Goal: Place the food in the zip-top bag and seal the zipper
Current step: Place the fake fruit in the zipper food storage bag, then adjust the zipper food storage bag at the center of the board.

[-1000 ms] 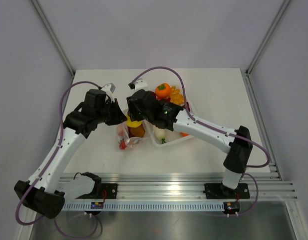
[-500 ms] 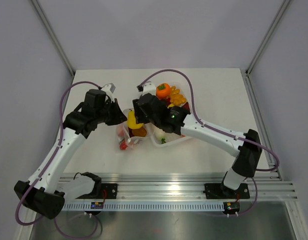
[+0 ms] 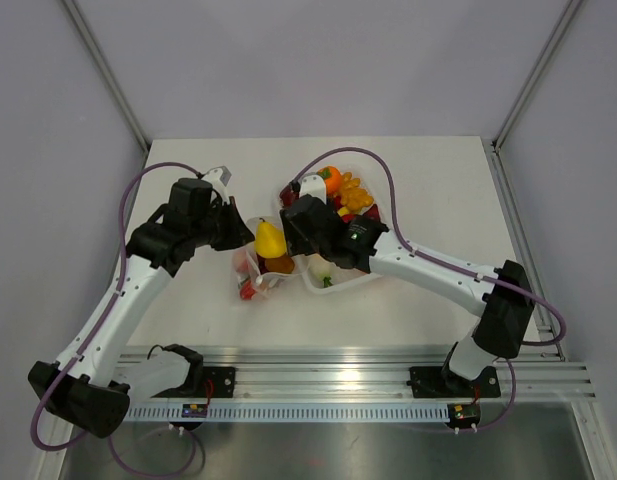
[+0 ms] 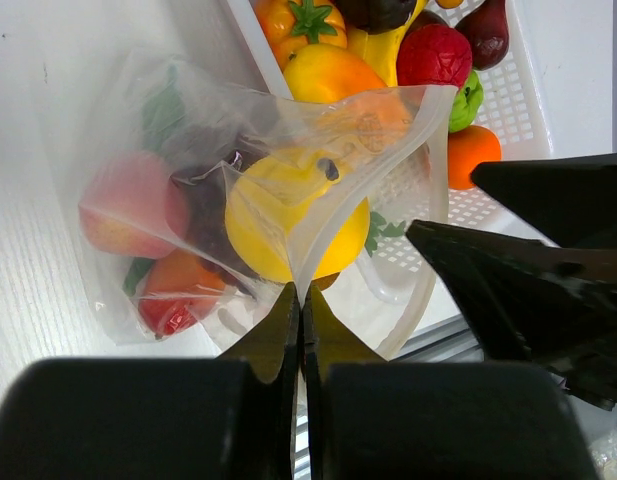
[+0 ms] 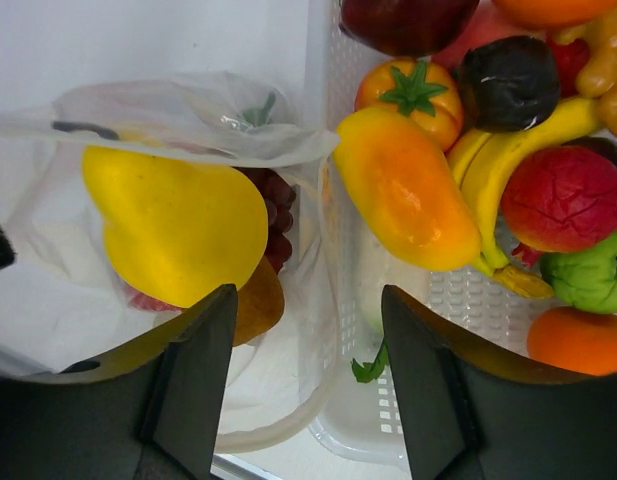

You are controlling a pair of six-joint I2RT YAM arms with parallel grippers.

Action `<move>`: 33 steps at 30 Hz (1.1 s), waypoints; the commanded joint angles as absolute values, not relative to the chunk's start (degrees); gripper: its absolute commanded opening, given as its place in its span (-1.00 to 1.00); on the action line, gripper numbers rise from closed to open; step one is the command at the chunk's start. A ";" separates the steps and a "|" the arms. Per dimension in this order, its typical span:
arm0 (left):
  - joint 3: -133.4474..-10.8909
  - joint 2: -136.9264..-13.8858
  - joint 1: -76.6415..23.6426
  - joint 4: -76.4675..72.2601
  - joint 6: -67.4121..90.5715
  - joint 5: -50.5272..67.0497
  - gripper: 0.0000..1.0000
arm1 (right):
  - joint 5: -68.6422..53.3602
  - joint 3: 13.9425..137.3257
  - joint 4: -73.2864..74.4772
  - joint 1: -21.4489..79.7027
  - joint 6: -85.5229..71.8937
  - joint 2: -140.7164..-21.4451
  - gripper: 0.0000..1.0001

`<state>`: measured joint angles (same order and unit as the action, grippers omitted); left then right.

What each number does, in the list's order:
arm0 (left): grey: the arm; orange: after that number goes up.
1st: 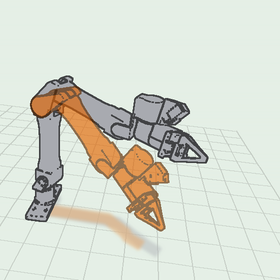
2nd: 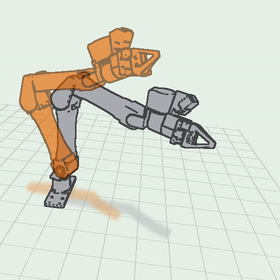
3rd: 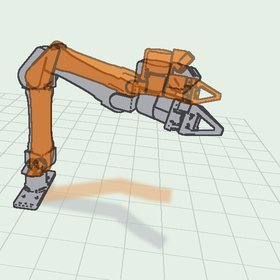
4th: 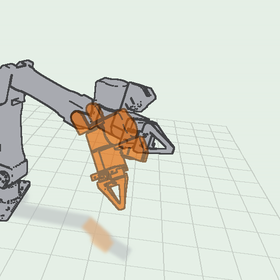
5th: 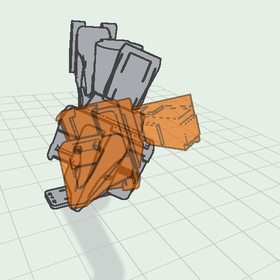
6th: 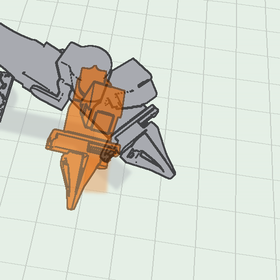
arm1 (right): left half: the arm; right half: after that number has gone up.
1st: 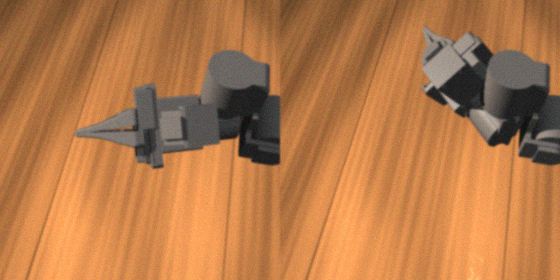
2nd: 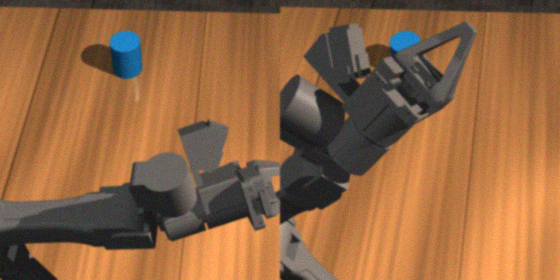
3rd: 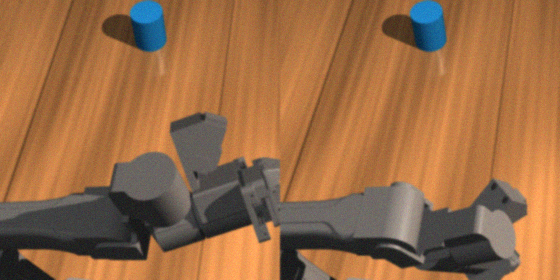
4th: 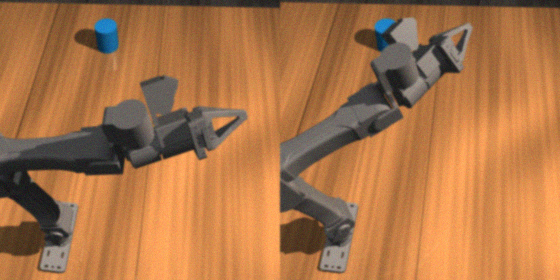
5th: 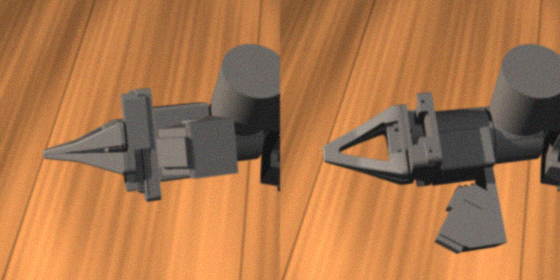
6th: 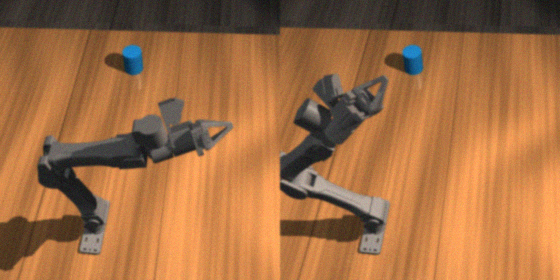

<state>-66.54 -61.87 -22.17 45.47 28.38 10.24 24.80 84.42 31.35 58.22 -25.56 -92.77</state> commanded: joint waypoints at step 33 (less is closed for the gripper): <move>-69.17 -61.09 -22.41 46.93 25.05 7.47 -1.00 | 14.32 95.09 31.81 58.62 -22.33 -98.00 -1.00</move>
<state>-68.27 -63.55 -22.17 49.32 25.87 5.98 13.87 91.68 32.91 58.43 -23.83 -99.88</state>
